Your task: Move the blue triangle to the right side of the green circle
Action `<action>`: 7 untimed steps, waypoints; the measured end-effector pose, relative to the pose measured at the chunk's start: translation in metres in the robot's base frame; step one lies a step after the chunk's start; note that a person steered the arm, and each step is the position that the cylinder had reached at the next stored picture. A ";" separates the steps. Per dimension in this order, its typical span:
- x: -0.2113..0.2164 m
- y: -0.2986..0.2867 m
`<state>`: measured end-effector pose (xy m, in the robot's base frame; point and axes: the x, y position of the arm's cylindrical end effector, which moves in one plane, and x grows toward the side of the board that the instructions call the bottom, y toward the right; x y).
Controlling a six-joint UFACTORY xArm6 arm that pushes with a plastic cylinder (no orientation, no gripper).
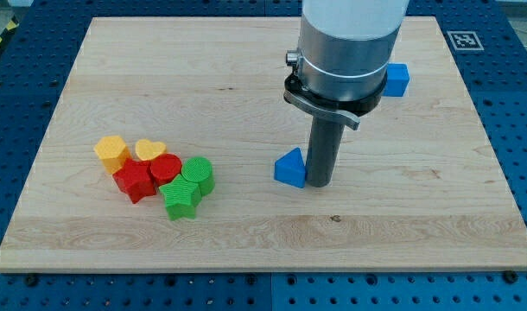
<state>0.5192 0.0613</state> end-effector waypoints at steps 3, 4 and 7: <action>-0.034 -0.022; -0.069 -0.012; -0.101 -0.030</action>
<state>0.4186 0.0311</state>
